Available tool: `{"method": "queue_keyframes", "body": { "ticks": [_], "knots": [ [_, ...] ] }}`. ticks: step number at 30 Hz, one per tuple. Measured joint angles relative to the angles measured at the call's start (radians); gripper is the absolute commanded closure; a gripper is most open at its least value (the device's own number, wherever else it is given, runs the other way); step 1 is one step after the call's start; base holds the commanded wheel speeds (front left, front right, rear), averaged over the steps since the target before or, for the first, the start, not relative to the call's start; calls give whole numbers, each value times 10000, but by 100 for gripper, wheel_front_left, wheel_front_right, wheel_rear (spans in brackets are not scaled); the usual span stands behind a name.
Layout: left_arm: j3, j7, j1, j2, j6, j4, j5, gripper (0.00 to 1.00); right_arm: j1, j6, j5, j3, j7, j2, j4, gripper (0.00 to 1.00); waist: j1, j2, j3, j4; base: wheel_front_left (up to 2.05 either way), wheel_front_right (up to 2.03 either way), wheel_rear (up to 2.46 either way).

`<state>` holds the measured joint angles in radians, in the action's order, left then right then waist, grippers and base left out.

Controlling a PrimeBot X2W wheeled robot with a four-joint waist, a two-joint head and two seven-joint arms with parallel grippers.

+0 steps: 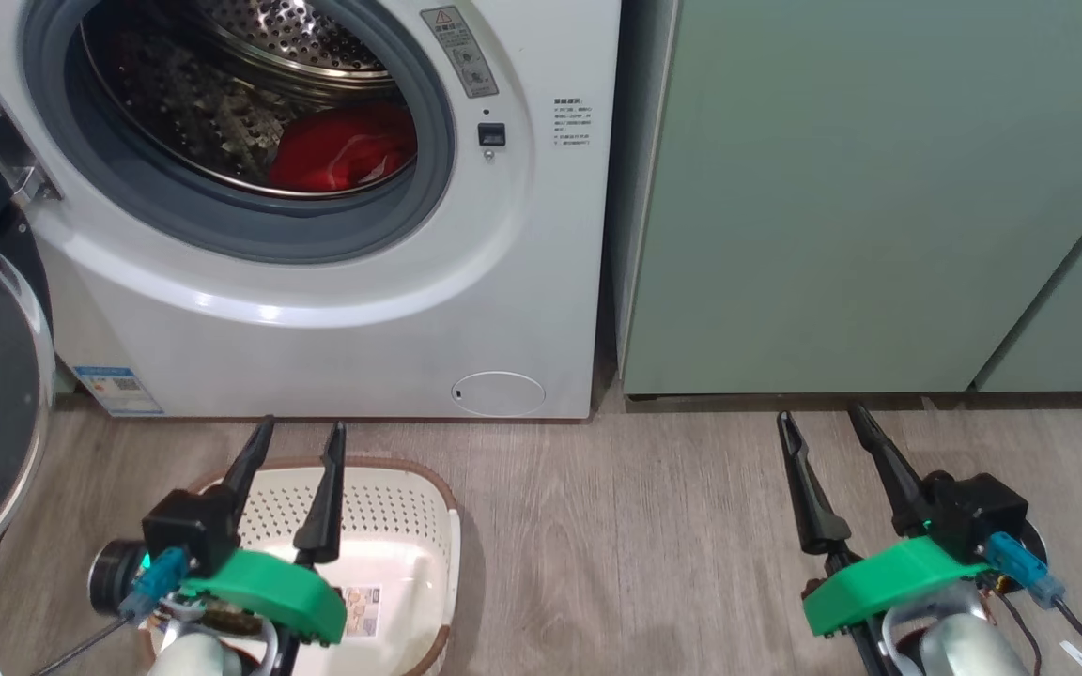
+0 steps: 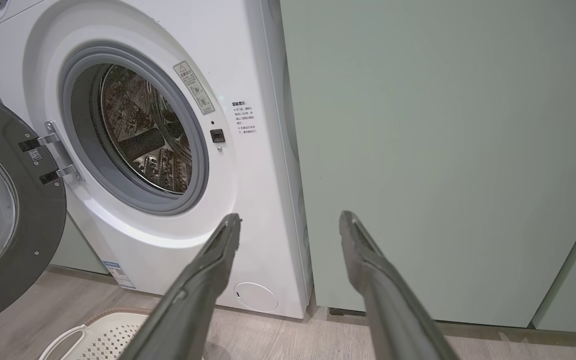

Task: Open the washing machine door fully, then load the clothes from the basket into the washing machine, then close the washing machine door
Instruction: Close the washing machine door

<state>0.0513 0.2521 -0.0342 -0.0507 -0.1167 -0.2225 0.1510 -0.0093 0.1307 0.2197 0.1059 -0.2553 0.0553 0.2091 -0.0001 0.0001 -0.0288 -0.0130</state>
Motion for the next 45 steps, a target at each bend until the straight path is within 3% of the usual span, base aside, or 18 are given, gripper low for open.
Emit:
{"method": "queue_keyframes", "body": {
  "ticks": [33,45],
  "knots": [
    [138,0,-1,2,75,-92,339,0,-1,0,0,27,0,-2,10,0,0,0,88,51,0,0,0],
    [123,0,-12,6,115,-132,518,0,-12,0,0,52,0,-13,31,0,2,0,107,98,-130,130,0]
  ]
}}
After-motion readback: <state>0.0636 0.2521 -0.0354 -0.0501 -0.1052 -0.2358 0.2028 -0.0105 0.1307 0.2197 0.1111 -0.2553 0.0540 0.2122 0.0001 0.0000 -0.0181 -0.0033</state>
